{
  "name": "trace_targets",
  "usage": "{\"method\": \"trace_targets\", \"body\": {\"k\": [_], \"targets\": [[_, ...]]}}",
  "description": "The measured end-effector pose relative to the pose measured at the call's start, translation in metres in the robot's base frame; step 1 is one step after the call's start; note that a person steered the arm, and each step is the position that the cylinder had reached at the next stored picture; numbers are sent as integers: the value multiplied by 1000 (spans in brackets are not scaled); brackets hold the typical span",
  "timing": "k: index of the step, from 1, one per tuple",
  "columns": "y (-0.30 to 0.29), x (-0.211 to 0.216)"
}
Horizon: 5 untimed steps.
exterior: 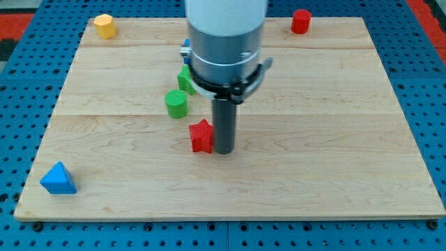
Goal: Pull the blue triangle to the bottom left of the red star
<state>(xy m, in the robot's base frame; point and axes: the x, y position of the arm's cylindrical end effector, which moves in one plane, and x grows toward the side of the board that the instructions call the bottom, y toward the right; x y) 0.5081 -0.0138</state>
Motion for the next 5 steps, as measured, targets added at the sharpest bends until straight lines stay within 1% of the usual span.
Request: {"method": "trace_targets", "body": {"k": [2, 3, 4, 5], "targets": [[-71, -2], [-97, 40], [-180, 92], [-287, 95]]}}
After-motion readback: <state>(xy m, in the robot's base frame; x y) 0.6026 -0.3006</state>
